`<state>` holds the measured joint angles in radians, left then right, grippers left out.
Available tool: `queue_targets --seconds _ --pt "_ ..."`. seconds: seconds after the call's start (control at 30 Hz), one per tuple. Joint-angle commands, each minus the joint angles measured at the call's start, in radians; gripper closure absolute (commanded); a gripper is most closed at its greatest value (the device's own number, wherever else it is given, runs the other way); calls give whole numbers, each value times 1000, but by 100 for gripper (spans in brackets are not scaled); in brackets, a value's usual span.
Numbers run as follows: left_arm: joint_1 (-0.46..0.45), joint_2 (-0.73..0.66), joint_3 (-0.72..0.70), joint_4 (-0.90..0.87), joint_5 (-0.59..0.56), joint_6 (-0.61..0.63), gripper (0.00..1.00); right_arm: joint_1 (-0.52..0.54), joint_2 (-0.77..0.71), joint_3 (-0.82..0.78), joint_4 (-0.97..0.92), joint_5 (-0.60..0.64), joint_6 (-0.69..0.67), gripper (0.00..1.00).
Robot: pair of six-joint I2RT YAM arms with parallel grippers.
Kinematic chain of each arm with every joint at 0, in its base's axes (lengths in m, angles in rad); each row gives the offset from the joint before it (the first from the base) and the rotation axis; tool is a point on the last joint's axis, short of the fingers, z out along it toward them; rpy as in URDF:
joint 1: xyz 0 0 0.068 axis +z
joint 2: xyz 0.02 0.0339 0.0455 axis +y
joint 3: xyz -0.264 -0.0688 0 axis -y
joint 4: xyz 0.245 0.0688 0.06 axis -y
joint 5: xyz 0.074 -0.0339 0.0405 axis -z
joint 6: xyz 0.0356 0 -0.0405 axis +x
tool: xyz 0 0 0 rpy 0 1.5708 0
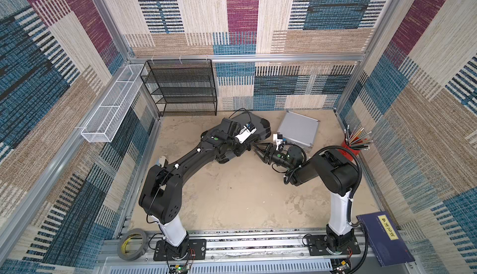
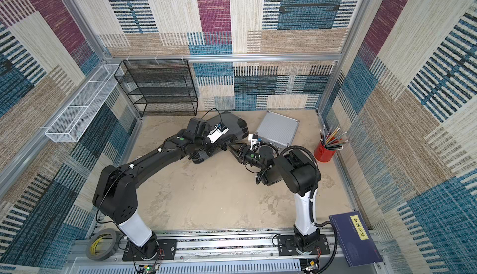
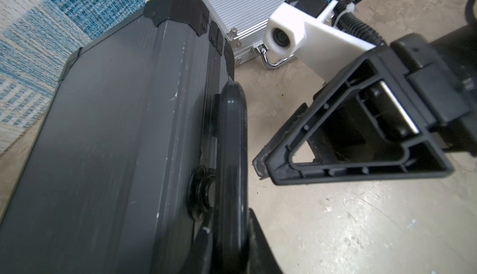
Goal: Open the poker set cases
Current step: Open the fastener on the poker set case.
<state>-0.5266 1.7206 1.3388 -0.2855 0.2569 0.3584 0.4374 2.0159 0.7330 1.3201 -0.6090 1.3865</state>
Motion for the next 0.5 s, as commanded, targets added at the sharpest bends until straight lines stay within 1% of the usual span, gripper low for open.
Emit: queue_targets --seconds 0.0,0.2,0.47 --pt "2 -26 -2 148 88 -68 100 13 -14 15 -71 5 -10 41" --pt "4 -30 -7 166 96 -89 100 38 -27 28 -138 34 -47 42" --pt "4 -38 -10 175 108 -104 100 47 -35 10 -174 68 -66 43"
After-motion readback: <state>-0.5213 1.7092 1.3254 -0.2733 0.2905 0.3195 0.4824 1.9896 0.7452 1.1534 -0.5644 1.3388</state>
